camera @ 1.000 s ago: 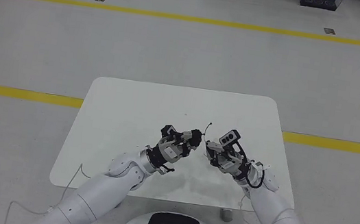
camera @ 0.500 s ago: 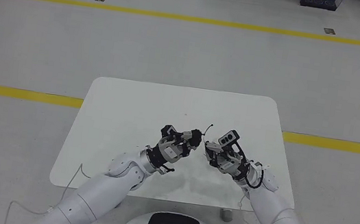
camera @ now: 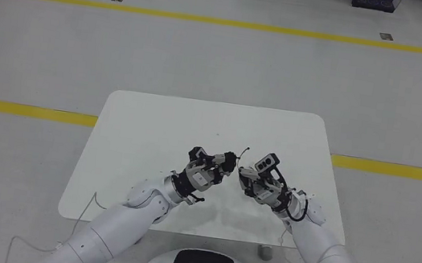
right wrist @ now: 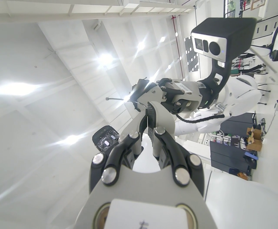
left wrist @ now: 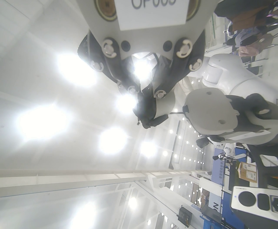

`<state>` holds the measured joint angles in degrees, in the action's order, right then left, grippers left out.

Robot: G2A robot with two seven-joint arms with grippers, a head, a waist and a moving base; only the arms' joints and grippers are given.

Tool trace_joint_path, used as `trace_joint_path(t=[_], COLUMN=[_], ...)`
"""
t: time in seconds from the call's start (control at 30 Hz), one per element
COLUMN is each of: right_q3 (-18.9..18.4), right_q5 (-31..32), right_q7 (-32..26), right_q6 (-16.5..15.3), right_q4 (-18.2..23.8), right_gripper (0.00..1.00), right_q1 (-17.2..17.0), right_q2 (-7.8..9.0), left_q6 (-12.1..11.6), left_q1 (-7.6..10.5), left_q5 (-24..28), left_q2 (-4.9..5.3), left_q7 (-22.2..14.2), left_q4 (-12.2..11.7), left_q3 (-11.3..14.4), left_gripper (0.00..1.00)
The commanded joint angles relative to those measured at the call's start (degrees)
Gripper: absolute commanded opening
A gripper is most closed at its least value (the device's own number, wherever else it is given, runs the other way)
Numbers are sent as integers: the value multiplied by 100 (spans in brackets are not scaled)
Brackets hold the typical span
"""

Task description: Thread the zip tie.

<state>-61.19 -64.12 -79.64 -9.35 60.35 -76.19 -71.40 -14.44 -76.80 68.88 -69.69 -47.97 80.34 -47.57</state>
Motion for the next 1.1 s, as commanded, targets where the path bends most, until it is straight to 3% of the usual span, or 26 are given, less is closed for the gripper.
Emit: trace_joint_path(t=[0.0, 1.07], right_q3=[0, 5], right_q5=[9, 188], right_q7=[0, 0], right_q6=[-1, 51], right_q4=[-4, -95], right_gripper=[0, 0], right_q1=[0, 13], right_q2=[-2, -38], left_q6=[0, 0], left_q1=[0, 0], left_q5=[0, 0], left_q2=[0, 0], left_q7=[0, 0], left_q4=[0, 0], left_q3=[0, 0], left_gripper=[0, 0])
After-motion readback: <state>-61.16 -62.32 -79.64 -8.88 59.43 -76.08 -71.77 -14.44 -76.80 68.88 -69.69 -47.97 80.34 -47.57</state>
